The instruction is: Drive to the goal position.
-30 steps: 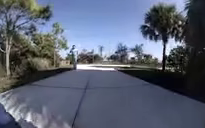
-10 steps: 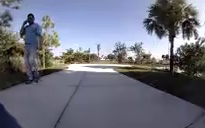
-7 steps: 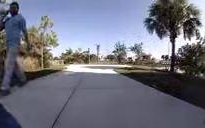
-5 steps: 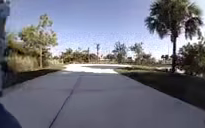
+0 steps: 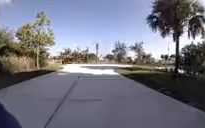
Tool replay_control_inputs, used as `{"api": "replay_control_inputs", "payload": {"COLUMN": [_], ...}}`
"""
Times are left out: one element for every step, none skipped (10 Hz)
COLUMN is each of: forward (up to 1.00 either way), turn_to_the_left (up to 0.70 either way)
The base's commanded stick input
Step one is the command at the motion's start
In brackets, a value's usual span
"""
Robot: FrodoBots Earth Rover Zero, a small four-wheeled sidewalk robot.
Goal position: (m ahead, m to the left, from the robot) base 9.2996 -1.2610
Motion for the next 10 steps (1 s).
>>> {"api": "replay_control_inputs", "payload": {"forward": [0.7,0.7,0.7,0.7,0.7,0.7,0.7,0.7,0.7,0.7], "turn_to_the_left": [0.35,0.35,0.35,0.24,0.0,0.0,0.0,0.0,0.0,0.0]}}
